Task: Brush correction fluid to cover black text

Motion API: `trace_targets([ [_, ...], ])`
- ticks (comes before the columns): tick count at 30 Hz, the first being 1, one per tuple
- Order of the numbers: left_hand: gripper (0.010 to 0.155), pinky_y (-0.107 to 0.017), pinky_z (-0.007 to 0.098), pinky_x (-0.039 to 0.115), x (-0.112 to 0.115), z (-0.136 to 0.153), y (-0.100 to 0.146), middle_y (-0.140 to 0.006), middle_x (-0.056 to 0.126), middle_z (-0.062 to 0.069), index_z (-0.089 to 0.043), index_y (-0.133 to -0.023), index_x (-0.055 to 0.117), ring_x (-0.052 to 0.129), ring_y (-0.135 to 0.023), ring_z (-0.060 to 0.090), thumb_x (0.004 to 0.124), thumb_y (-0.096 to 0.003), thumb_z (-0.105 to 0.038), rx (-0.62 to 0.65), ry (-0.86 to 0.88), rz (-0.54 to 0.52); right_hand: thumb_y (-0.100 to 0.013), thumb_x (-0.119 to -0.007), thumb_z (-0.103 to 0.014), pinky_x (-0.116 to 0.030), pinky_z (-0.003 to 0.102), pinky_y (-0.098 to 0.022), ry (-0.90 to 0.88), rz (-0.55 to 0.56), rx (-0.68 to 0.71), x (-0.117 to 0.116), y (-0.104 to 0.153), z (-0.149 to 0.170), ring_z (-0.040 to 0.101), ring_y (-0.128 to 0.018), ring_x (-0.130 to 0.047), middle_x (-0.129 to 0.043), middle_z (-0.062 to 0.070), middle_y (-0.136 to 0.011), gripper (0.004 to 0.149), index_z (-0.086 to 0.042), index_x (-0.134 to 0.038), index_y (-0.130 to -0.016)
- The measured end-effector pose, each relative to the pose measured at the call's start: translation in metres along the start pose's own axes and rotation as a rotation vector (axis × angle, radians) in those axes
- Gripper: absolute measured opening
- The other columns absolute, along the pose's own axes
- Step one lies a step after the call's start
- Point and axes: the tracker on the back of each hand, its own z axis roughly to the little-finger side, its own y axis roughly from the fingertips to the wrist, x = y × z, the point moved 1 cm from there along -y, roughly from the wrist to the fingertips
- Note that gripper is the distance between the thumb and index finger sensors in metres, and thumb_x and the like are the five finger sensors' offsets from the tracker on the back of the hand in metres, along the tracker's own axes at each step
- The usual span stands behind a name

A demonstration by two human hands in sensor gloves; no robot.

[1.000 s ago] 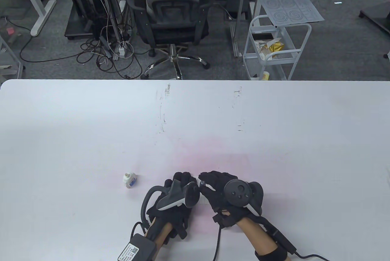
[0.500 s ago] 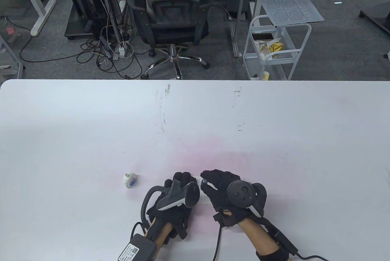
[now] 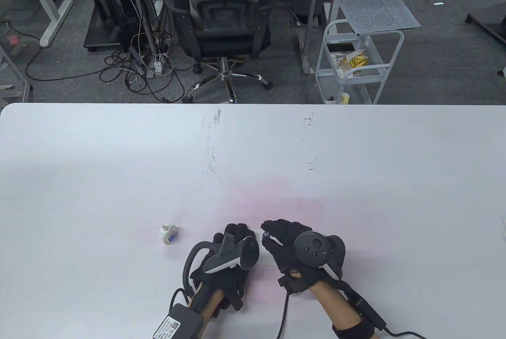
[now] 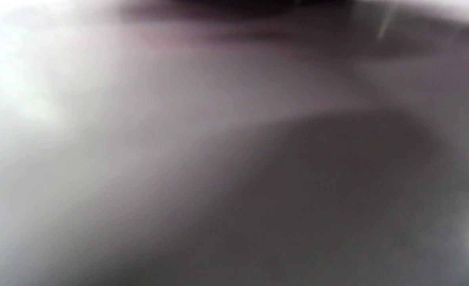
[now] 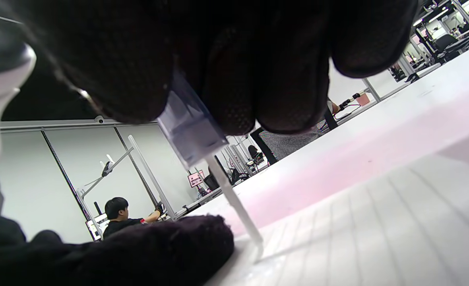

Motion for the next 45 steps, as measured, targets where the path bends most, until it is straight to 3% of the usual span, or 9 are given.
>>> trace_targets([
  [21, 0.065, -0.083, 0.047, 0.032, 0.001, 0.000, 0.000, -0.118, 0.013, 0.001, -0.030, -0.108, 0.019, 0.023, -0.114, 0.028, 0.049, -0.0528, -0.046, -0.001, 0.001, 0.002, -0.033, -0.092, -0.040, -0.073, 0.057, -0.055, 0.000, 0.033, 0.005, 0.011, 0.001, 0.000, 0.033, -0.059, -0.101, -0.093, 0.004, -0.071, 0.046, -0.022, -0.089, -0.075],
  [45, 0.065, -0.083, 0.047, 0.032, 0.001, 0.000, 0.000, -0.118, 0.013, 0.001, -0.030, -0.108, 0.018, 0.023, -0.114, 0.028, 0.049, -0.0528, -0.046, -0.001, 0.001, 0.002, -0.033, -0.092, -0.040, -0.073, 0.056, -0.055, -0.038, -0.044, 0.003, -0.005, -0.003, -0.001, 0.032, -0.060, -0.101, -0.093, 0.003, -0.071, 0.046, -0.023, -0.088, -0.075],
])
